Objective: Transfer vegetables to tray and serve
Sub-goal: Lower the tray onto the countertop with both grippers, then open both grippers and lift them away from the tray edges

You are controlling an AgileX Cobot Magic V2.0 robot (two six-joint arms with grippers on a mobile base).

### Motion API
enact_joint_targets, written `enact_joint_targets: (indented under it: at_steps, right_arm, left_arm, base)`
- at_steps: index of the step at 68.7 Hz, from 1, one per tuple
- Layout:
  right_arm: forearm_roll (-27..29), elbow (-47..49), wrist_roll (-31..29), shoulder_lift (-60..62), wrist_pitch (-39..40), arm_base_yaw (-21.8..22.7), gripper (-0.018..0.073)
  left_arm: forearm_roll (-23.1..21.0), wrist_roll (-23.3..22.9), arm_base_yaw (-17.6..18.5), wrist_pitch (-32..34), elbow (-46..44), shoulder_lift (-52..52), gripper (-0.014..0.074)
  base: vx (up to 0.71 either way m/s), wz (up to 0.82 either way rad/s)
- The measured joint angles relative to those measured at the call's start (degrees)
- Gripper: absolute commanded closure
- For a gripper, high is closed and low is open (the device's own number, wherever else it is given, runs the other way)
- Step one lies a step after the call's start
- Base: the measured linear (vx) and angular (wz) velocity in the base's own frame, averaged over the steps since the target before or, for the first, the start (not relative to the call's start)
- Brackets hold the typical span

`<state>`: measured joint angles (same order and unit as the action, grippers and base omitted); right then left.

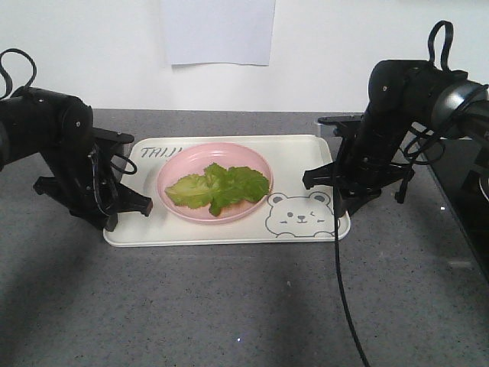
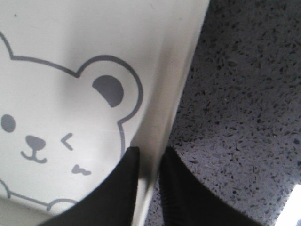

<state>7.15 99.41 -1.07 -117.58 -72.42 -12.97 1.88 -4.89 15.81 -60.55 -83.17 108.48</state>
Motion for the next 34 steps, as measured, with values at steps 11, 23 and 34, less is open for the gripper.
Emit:
enact_joint_targets:
  at_steps: [11,23,34]
  right_arm:
    - [0.6,-0.1,-0.5,0.0,0.2,-0.3,0.0144]
    - [2.0,-0.1,-0.3,0.0,0.8,-0.8,0.0029]
    - [3.1,-0.1,0.3,0.0,0.8,-1.0,0.0017]
  left_arm:
    - [-0.2,0.9,0.2,0.0,0.0,0.0,0.0427]
    - [-0.7,1.8,0.7,0.0,0.0,0.0,0.0260]
    - [-1.9,1.9,1.0,0.0,0.0,0.0,0.0144]
  base:
    - [0.00,0.00]
    - [0.00,0.00]
    - [0.00,0.00]
